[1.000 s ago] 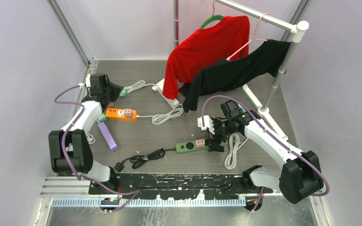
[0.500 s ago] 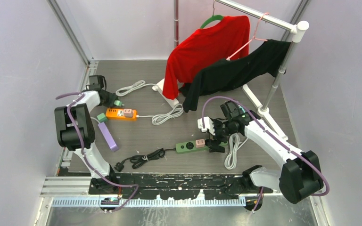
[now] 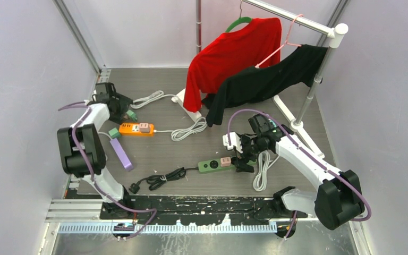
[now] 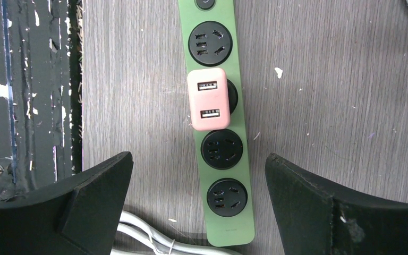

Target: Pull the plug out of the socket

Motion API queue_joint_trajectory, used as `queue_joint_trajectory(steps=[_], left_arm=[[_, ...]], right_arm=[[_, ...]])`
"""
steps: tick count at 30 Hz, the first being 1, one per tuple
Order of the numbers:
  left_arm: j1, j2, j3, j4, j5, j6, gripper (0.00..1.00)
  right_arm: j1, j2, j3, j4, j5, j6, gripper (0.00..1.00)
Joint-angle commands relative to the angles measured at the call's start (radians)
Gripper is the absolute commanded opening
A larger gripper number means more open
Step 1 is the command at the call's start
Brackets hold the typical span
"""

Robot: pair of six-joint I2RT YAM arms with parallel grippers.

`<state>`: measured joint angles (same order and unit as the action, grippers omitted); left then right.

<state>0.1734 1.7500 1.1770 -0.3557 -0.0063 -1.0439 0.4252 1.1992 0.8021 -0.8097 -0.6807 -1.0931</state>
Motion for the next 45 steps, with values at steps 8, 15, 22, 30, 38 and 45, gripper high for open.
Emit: queue_joint_trajectory(steps=[8,15,22,30,38,45], left_arm=[[0.007,-0.487,-0.362,0.466,0.351,0.074,0.74],[-0.197,-0.612,-0.542,0.867,0.682,0.089,0.76],[-0.61,-0.642,-0.615,0.99,0.699,0.31,0.77],[-0.707,-0.575,-0.883,1.453,0.488,0.217,0.93],[-0.727,-0.232,-0.763,1.623,0.741,0.012,0.93],[-0.964,-0.242,-0.729,1.393,0.553,0.398,0.88]], right_arm=[[0.0,-0.032,0.009,-0.011,-0.017,-0.011,1.0],[-0.009,-0.036,0.008,-0.012,-0.024,-0.018,1.0],[-0.086,-0.055,0.019,-0.037,-0.064,-0.015,1.0],[-0.154,-0.067,0.025,-0.068,-0.128,-0.03,1.0],[-0.157,-0.039,0.027,-0.111,-0.176,-0.07,1.0],[-0.169,-0.039,0.019,-0.118,-0.162,-0.096,1.0]])
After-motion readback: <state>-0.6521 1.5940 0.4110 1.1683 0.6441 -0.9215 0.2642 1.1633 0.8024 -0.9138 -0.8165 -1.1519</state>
